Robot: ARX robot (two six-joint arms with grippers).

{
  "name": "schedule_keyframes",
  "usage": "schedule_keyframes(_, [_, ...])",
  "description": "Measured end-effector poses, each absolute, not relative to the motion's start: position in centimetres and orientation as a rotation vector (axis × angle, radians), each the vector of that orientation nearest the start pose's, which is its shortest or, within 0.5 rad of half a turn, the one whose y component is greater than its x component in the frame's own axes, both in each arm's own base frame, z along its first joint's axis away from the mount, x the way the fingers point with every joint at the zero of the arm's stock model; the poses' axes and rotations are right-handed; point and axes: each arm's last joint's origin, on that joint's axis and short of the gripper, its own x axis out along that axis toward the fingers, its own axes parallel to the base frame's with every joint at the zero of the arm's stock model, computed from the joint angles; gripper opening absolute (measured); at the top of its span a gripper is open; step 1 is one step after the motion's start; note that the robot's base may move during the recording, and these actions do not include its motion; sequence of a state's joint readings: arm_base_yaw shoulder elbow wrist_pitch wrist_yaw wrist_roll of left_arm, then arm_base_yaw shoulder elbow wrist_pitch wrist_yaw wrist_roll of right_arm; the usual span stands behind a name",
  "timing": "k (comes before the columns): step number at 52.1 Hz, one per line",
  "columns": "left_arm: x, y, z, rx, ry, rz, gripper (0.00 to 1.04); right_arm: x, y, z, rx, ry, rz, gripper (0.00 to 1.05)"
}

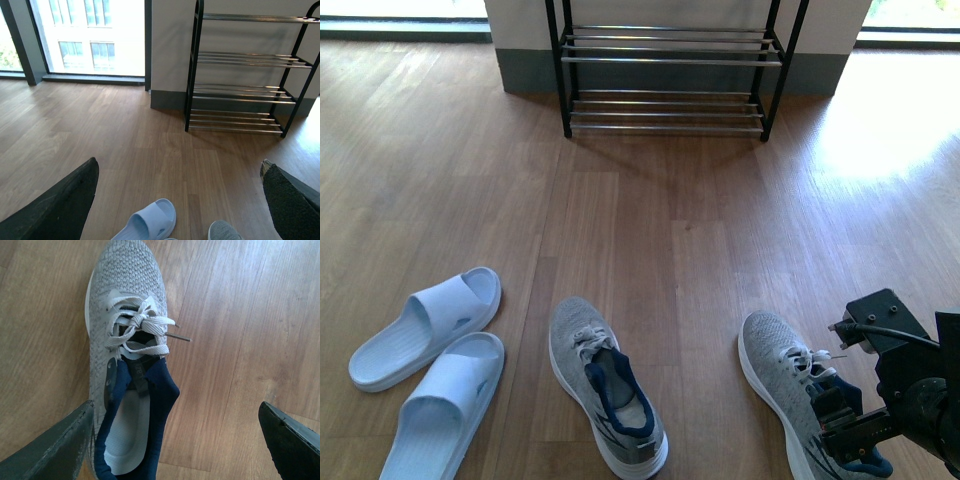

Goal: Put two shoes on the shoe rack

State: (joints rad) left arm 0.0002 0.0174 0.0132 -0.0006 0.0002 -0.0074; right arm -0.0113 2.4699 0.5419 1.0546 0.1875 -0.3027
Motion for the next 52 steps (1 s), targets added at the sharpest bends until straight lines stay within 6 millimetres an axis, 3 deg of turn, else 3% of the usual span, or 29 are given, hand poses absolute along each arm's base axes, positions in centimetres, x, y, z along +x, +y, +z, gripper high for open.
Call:
schedule_keyframes(21, [9.8,0.0,16.7,-0.007,0.004,0.0,0.95,26.7,-4.0,-8.6,-0.417,0.945,-0.053,0.95])
schedule_keyframes(31, [9.8,0.0,16.7,-0.007,0.004,0.0,0.95,27.7,-6.7,-9.8,-0.411,0.962,-0.101,0.95])
schedule_keyframes(52, [9.8,0.0,16.7,-0.007,0.005,0.0,0.95,27.6,-4.4,-13.5,-0.353,1.019,-0.082,0.95])
